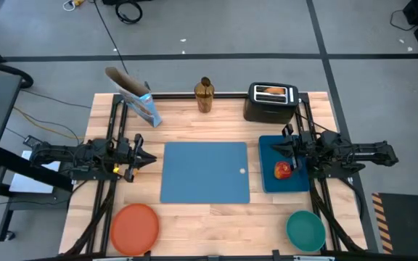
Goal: Arrange a breakfast setting
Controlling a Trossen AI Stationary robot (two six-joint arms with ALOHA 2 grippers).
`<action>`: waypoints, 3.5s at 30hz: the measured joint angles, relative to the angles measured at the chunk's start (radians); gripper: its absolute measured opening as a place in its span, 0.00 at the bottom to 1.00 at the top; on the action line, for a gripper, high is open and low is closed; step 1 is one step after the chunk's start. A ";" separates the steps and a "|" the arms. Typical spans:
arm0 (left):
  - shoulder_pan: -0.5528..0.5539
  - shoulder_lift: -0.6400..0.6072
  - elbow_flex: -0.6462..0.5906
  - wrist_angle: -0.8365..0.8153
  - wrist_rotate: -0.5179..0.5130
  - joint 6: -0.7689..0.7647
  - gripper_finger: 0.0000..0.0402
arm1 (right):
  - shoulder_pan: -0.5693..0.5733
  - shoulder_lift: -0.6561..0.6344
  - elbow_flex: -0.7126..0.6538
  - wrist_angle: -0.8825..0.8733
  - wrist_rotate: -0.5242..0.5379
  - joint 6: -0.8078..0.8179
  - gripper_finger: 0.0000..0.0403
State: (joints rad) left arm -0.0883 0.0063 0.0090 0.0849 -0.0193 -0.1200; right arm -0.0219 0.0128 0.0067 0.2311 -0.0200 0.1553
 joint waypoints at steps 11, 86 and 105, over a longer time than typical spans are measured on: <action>0.000 0.000 0.000 0.000 0.000 0.000 0.12 | 0.000 0.000 0.000 0.000 0.000 0.000 0.07; -0.497 1.008 1.031 -1.567 -0.129 -1.152 0.24 | 0.000 0.000 0.000 0.015 0.000 0.000 0.07; -0.312 1.082 0.847 -1.520 -0.054 -1.120 0.46 | 0.000 0.000 0.000 0.021 0.000 0.000 0.07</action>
State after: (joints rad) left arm -0.4007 1.0879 0.8562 -1.4355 -0.0733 -1.2399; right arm -0.0219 0.0128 0.0063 0.2524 -0.0202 0.1553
